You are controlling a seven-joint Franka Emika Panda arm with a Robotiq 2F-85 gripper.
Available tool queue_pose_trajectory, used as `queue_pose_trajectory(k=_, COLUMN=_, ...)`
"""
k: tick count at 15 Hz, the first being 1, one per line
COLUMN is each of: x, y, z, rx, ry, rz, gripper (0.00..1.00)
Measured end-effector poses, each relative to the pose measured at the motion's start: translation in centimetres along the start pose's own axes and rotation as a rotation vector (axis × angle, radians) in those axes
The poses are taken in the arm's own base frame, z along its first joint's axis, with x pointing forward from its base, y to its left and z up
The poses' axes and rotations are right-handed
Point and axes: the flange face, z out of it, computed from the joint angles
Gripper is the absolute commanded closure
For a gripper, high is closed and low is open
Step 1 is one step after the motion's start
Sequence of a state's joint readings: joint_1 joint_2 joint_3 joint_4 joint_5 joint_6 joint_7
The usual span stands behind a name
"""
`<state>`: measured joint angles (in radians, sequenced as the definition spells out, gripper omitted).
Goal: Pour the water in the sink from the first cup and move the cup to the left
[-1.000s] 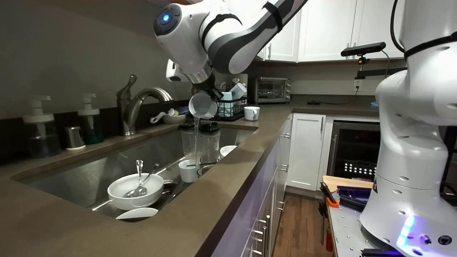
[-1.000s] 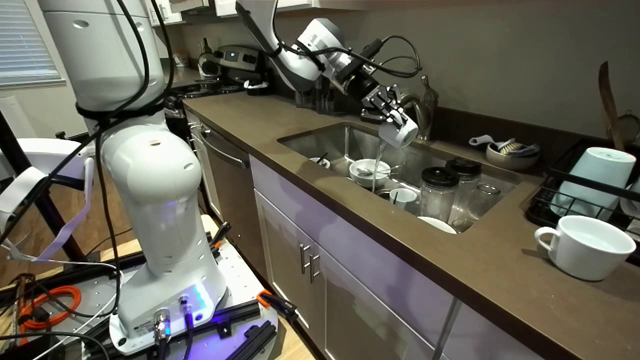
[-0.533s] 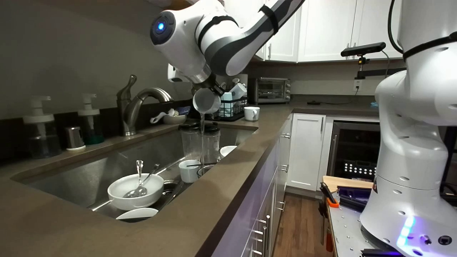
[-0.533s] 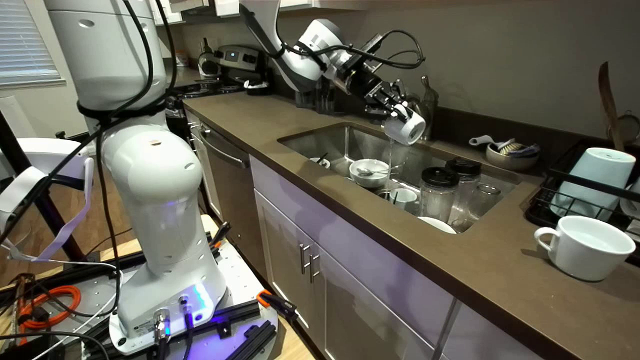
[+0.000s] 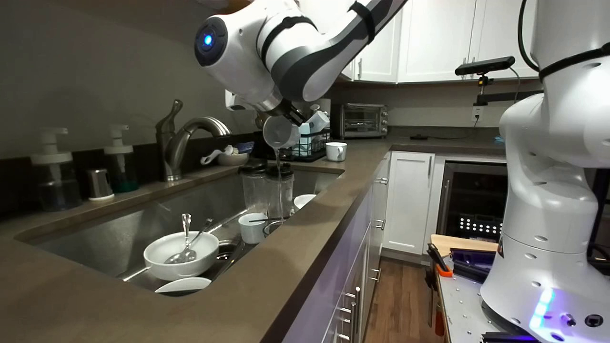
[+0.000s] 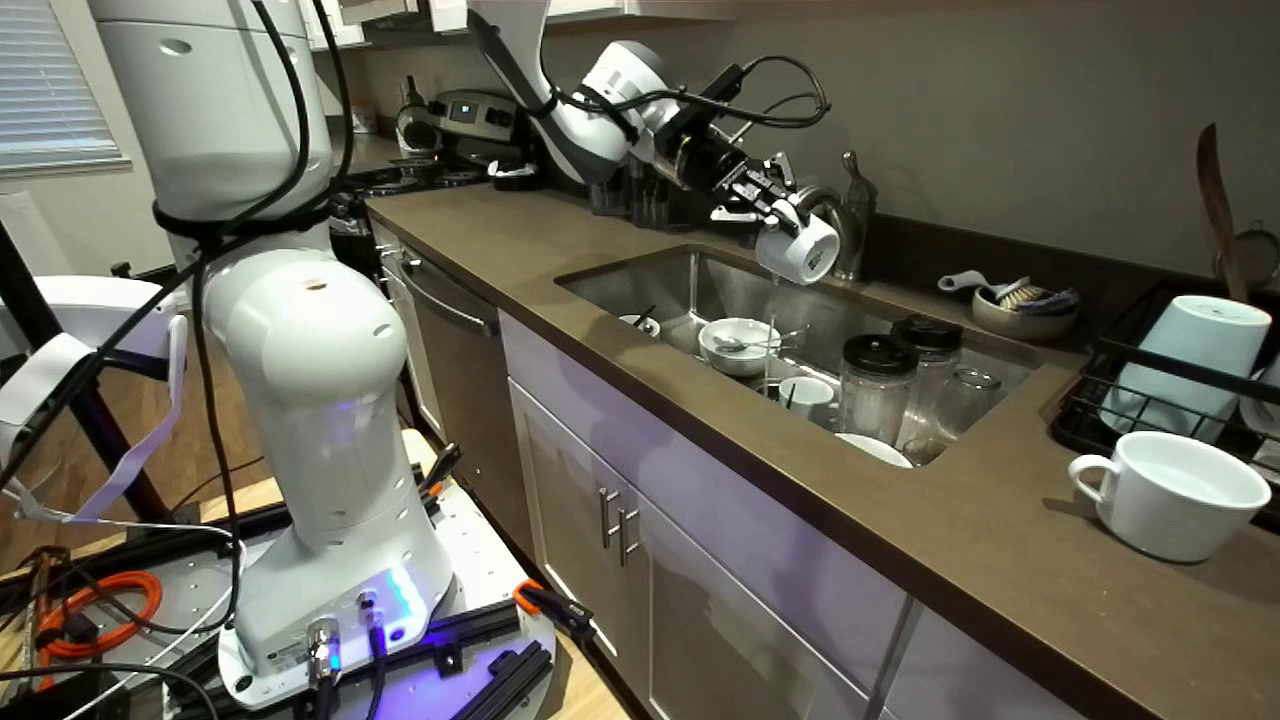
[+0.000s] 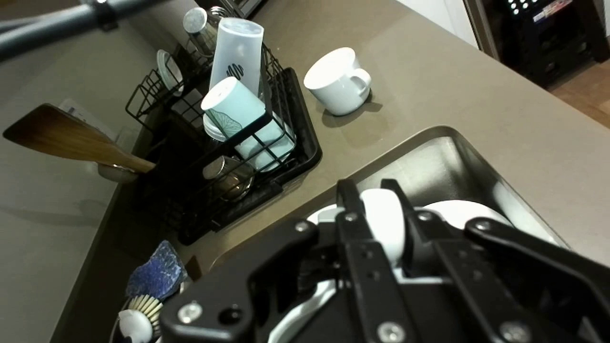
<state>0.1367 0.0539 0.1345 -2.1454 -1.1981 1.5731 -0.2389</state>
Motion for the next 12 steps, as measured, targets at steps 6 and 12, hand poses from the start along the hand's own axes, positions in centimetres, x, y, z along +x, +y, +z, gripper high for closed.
queue_pose_trajectory(k=6, x=-0.1, y=-1.6, z=-0.3, rx=-0.005, ry=-0.059, rz=0.017, gripper=0.96)
queue_pose_trajectory(k=12, x=-0.3, y=-2.8, z=-0.5, rx=-0.030, ry=-0.116, rz=0.034, gripper=0.96)
